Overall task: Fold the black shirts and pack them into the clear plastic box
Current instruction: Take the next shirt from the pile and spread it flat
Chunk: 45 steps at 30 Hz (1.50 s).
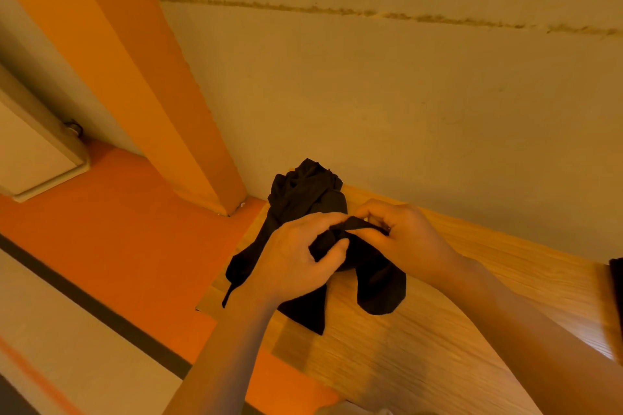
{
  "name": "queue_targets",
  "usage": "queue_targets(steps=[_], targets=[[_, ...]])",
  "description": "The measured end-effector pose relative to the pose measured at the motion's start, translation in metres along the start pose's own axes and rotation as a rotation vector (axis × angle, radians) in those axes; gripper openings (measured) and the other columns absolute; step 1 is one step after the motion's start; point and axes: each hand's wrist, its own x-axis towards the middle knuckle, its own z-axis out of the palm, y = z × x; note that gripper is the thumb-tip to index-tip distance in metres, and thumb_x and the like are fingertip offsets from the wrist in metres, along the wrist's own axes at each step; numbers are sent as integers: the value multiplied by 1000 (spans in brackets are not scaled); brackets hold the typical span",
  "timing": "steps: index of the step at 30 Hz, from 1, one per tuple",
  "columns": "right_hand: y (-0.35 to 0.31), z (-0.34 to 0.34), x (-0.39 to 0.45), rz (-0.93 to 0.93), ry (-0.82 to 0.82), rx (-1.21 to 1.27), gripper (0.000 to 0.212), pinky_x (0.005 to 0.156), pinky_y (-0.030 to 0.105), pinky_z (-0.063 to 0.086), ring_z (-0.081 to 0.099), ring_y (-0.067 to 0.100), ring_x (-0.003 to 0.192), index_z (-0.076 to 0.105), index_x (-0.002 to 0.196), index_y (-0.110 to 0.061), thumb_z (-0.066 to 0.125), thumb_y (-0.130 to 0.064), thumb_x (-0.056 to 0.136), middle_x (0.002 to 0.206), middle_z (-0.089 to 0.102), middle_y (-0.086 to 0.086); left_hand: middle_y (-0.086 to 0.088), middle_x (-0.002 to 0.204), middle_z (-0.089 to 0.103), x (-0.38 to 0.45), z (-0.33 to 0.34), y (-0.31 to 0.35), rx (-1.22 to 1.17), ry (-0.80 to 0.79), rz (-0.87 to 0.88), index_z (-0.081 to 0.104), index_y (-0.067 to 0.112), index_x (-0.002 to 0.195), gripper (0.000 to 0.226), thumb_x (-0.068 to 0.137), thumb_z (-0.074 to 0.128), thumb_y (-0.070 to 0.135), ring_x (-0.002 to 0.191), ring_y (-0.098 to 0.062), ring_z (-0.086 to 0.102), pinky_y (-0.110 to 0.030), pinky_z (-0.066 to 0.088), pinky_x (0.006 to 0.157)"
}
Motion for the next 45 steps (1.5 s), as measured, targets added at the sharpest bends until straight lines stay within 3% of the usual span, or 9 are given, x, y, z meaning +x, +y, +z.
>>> queue_targets(steps=[2, 5, 10, 16, 24, 31, 35, 41, 45], targets=[[1, 0, -1, -13, -33, 35, 16, 64, 26, 52, 63, 10, 71, 67, 106, -18, 64, -20, 90, 78, 68, -2, 26, 93, 61, 1, -2, 0, 36, -43, -49, 52, 44, 126, 39, 89, 62, 43, 83, -3, 62, -16, 48, 71], [0, 4, 0, -51, -40, 87, 17, 72, 32, 54, 66, 14, 82, 69, 106, -19, 64, -17, 90, 88, 69, -2, 16, 81, 63, 6, -1, -5, 58, -61, -61, 62, 34, 116, 25, 92, 56, 41, 65, -10, 59, -28, 46, 56], [11, 12, 3, 5, 81, 10, 12, 65, 22, 45, 54, 17, 72, 67, 99, -19, 67, -14, 88, 75, 57, 7, 10, 68, 62, 6, -12, 1, -44, 255, -111, 69, 29, 105, 19, 95, 55, 19, 52, -18, 53, -18, 33, 43], [43, 20, -7, 94, 47, -110, 9, 64, 9, 38, 50, 4, 76, 69, 98, -15, 63, -15, 91, 84, 53, -13, 20, 72, 60, 3, -39, -8, 49, 461, -165, 71, 20, 106, 22, 96, 52, 14, 54, -7, 53, -10, 31, 47], [45, 8, -13, 154, 169, 82, 17, 71, 11, 47, 58, -4, 88, 64, 104, -27, 59, -15, 94, 92, 63, -17, 9, 77, 66, -6, -40, -33, 62, 601, -380, 69, 26, 104, 21, 98, 51, 17, 66, -15, 57, -32, 43, 51], [37, -7, -11, 180, 306, 223, 11, 64, 12, 50, 63, -3, 81, 70, 94, -24, 68, -18, 85, 85, 68, -13, 18, 77, 60, -6, -41, -38, 73, 424, -495, 61, 36, 101, 14, 98, 52, 25, 61, -8, 55, -15, 39, 48], [37, -14, -11, 205, 237, 276, 11, 56, 14, 48, 62, -2, 72, 70, 92, -29, 66, -20, 87, 82, 68, -13, 17, 107, 60, -6, -38, -38, 93, 229, -497, 60, 25, 120, 25, 99, 48, 32, 99, -4, 57, -12, 40, 75], [33, -14, -10, 164, 49, 244, 24, 74, 20, 53, 64, 3, 79, 66, 103, -30, 56, -10, 94, 95, 69, -8, 4, 145, 43, -1, -28, -35, 74, -32, -506, 40, 20, 145, 43, 103, 37, 29, 137, -13, 36, -19, 28, 101], [28, -16, -8, 182, 8, 207, 31, 85, 15, 50, 65, -3, 91, 56, 114, -38, 57, -14, 94, 104, 68, -13, 14, 134, 49, 1, -23, -26, 48, 16, -462, 51, 21, 139, 38, 102, 44, 24, 128, 3, 38, 3, 26, 90]])
